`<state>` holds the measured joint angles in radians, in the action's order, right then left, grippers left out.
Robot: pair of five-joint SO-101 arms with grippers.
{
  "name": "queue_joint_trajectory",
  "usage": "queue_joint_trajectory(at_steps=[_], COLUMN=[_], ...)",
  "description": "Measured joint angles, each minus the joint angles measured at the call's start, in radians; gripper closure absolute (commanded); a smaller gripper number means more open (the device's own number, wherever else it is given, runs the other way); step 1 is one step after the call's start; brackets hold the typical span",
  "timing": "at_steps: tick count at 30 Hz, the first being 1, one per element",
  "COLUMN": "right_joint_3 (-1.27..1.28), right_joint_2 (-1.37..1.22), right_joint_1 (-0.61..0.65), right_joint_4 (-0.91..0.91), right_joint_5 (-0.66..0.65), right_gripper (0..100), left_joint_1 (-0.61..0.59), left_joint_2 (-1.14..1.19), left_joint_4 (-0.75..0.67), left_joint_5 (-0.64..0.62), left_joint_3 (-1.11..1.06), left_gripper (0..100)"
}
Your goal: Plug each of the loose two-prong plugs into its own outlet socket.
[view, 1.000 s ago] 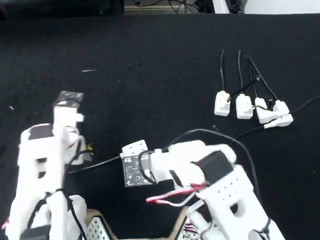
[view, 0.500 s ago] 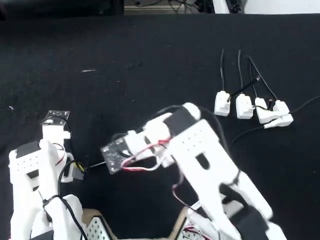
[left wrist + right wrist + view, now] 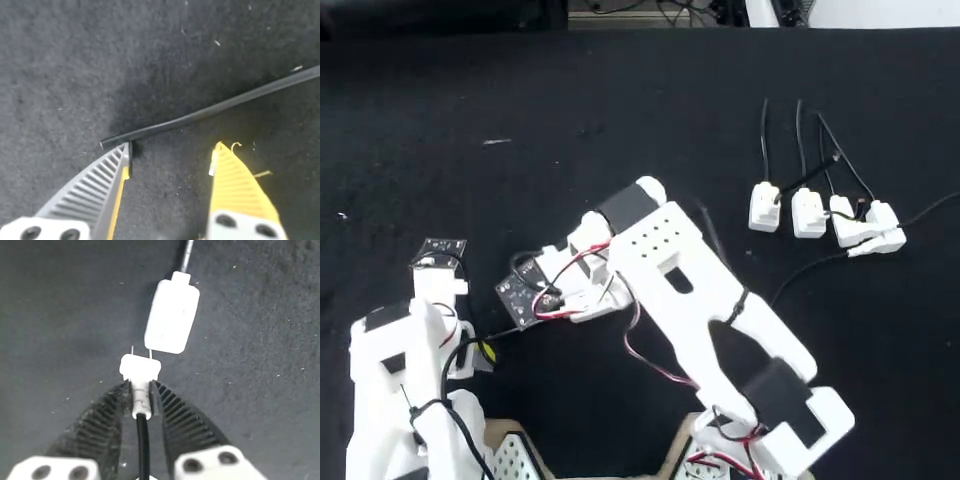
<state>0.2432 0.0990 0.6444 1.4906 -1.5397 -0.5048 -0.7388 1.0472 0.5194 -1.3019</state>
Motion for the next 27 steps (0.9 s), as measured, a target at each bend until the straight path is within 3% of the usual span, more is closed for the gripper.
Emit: queue_joint_trajectory(at_steps=[13,27], right_joint_3=[0.0,-0.043], right_joint_2=[-0.066,-0.072], right_joint_1=[0.018,0.018], right_joint_4=[-0.084,-0.091], right_joint_5=[-0.005,-0.092], right_gripper=[98.8,98.8], left_joint_1=[0.0,0.0], left_joint_2=[0.0,0.0], left_joint_4=[-0.003,-0.003], left_joint_5=[0.002,0.002], left_joint_3=[0.0,0.0], left_gripper=[74,74])
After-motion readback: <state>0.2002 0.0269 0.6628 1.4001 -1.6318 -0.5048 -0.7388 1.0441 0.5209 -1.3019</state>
